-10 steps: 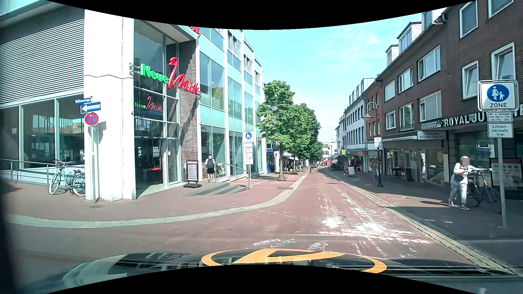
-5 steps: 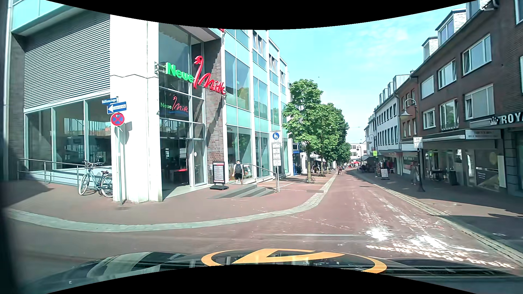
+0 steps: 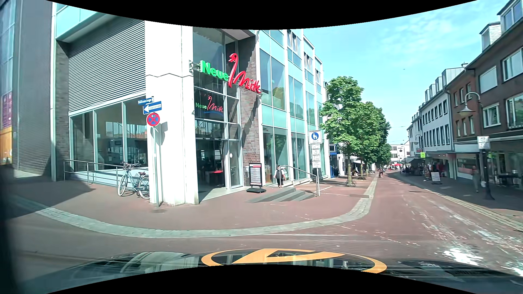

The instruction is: Follow the waypoints while adhering to traffic rules and regulations

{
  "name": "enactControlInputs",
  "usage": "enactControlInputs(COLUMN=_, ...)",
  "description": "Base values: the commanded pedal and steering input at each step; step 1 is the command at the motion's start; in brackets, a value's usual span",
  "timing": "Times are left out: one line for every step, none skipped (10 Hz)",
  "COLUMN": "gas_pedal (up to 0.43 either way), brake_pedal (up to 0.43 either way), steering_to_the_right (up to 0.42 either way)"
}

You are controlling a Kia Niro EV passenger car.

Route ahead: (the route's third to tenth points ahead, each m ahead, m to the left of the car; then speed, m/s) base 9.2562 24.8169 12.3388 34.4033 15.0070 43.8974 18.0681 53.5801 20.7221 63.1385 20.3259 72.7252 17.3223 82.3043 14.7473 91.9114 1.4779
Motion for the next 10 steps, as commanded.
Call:
enactControlInputs(gas_pedal=0.000, brake_pedal=0.012, steering_to_the_right=-0.855)
enactControlInputs(gas_pedal=0.000, brake_pedal=0.018, steering_to_the_right=-0.859)
enactControlInputs(gas_pedal=0.000, brake_pedal=0.018, steering_to_the_right=-0.872)
enactControlInputs(gas_pedal=0.000, brake_pedal=0.012, steering_to_the_right=-0.890)
enactControlInputs(gas_pedal=0.000, brake_pedal=0.012, steering_to_the_right=-0.909)
enactControlInputs(gas_pedal=0.000, brake_pedal=0.018, steering_to_the_right=-0.918)
enactControlInputs(gas_pedal=0.000, brake_pedal=0.018, steering_to_the_right=-0.920)
enactControlInputs(gas_pedal=0.000, brake_pedal=0.018, steering_to_the_right=-0.920)
enactControlInputs(gas_pedal=0.000, brake_pedal=0.012, steering_to_the_right=-0.920)
enactControlInputs(gas_pedal=0.000, brake_pedal=0.012, steering_to_the_right=-0.920)
